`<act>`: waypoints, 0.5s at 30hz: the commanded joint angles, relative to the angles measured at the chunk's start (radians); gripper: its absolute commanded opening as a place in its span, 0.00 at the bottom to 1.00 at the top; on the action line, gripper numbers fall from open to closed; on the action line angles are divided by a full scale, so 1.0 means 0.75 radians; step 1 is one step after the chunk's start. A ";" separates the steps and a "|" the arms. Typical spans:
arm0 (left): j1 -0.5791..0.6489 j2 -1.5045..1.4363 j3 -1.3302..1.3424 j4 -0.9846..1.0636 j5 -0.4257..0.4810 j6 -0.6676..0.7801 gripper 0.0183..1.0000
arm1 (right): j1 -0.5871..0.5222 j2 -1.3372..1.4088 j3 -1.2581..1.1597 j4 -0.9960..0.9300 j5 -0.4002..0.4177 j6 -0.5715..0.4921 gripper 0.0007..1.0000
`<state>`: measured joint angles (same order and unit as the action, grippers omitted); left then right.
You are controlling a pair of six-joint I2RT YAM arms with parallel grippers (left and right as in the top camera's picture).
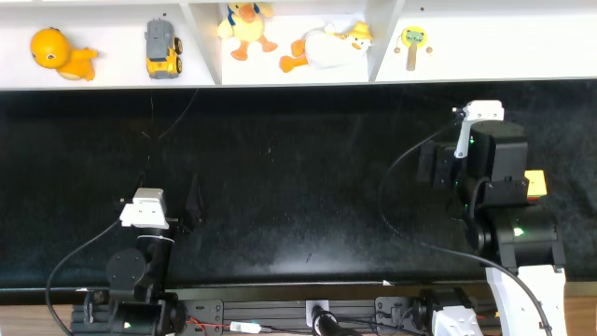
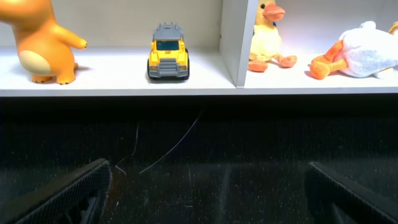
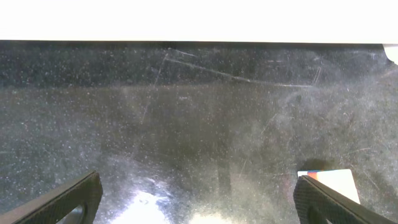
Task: Store Toys
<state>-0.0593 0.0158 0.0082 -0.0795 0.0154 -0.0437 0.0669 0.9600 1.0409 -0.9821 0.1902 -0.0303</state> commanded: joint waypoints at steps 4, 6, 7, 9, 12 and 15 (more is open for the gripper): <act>-0.003 -0.017 0.000 -0.007 0.008 0.023 1.00 | -0.208 0.105 -0.009 0.004 -0.132 -0.175 1.00; -0.003 -0.017 0.000 -0.007 0.008 0.023 1.00 | -0.303 0.144 -0.009 -0.009 -0.267 -0.360 1.00; -0.003 -0.017 0.000 -0.006 0.008 0.023 1.00 | -0.348 0.161 -0.009 -0.014 -0.315 -0.444 1.00; -0.003 -0.017 0.000 -0.007 0.008 0.023 1.00 | -0.444 0.195 -0.009 -0.011 -0.338 -0.519 1.00; -0.003 -0.017 0.000 -0.007 0.008 0.023 1.00 | -0.609 0.264 -0.009 -0.003 -0.349 -0.639 1.00; -0.003 -0.017 0.000 -0.007 0.008 0.023 1.00 | -0.773 0.337 -0.022 -0.002 -0.427 -0.810 1.00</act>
<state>-0.0593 0.0158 0.0082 -0.0792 0.0154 -0.0437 -0.4278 1.1782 1.0393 -0.9871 -0.0490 -0.4576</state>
